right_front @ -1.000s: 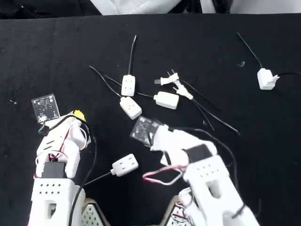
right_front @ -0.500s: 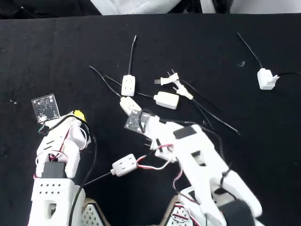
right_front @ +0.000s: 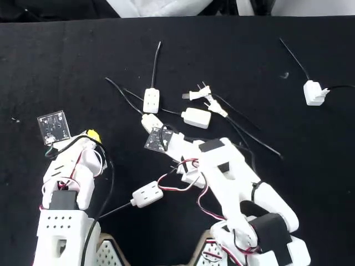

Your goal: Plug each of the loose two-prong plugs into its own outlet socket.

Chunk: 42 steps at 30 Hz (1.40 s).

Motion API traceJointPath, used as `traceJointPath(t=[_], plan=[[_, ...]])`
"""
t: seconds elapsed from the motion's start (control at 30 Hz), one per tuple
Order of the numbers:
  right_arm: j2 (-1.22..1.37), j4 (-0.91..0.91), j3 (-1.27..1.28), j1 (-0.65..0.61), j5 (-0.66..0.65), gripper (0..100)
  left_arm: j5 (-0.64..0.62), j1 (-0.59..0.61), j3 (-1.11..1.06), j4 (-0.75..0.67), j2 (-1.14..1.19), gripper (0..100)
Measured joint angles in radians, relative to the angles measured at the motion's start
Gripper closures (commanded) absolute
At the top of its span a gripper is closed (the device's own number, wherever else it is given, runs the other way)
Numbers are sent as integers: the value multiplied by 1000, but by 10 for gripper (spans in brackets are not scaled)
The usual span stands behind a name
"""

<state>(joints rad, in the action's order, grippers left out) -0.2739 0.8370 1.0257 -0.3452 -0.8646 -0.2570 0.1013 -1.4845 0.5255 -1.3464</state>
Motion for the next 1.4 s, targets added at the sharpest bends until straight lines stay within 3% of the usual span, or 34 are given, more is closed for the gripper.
traceJointPath(t=[0.3,0.53,0.67,0.83,1.03,1.4], plan=[[-15,-2,11,0,0,988,0,0,0,0,0,970],[-261,63,23,-5,37,988,0,0,0,0,0,970],[-446,66,34,-54,127,988,0,0,11,6,0,970],[-585,-23,38,-187,224,988,-3,0,112,110,0,970],[-542,-210,38,-281,315,988,-3,0,219,232,0,970],[-370,-339,38,-301,479,988,-3,0,233,241,0,970]])
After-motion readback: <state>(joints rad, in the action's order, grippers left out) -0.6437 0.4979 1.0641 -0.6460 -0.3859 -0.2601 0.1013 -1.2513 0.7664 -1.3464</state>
